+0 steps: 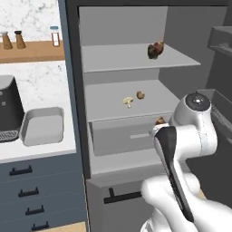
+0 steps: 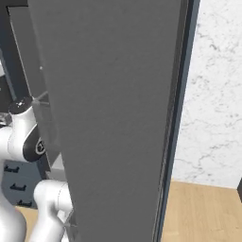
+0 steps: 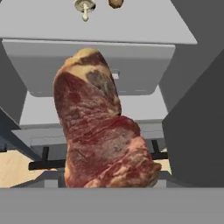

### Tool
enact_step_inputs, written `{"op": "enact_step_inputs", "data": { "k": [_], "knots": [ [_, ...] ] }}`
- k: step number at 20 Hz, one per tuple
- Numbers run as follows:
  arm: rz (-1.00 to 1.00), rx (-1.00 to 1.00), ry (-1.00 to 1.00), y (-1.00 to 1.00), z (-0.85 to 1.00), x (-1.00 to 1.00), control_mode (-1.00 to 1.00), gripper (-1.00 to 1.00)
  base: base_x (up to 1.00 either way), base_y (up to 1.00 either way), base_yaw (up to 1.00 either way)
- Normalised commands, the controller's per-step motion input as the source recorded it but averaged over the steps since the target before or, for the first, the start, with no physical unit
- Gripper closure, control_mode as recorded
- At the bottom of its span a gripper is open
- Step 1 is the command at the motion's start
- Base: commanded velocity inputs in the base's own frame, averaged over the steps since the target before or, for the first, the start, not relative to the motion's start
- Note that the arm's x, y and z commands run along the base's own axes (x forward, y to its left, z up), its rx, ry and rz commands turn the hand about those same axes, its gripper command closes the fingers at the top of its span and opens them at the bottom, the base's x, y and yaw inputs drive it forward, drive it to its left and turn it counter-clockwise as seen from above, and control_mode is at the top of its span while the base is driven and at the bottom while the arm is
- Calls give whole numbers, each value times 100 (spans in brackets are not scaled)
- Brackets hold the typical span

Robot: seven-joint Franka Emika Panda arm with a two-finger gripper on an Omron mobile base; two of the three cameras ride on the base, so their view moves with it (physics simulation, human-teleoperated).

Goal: Place one mushroom and one steak in each tupperware on the nearby counter, to pack two identical lunches.

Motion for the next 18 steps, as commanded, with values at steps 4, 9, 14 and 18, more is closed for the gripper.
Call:
{"op": "enact_step_inputs", "data": {
  "k": [4, 9, 14, 18],
  "knots": [
    [0, 0, 0, 0, 0, 0, 100, 100, -88, 38, 0],
    [0, 0, 0, 0, 0, 0, 100, 100, -14, 99, -3],
    [0, 0, 0, 0, 0, 0, 100, 100, 0, 100, -1],
    [0, 0, 0, 0, 0, 0, 100, 100, 0, 100, -2]
  ]
}}
